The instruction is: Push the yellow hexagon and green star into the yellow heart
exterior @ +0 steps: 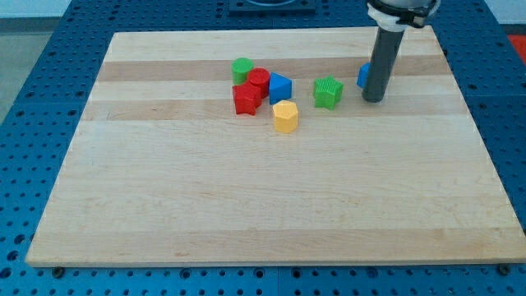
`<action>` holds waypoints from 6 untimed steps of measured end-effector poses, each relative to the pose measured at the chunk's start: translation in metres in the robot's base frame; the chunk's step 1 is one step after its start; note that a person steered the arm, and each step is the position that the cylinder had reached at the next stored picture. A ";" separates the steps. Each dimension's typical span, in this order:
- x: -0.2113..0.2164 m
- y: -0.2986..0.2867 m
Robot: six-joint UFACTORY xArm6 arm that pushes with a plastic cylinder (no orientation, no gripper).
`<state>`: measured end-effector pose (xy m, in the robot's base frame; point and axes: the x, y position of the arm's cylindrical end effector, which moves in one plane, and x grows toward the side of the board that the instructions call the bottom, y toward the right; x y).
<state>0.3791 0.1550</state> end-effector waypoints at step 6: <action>0.078 -0.197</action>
<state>0.4571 -0.0421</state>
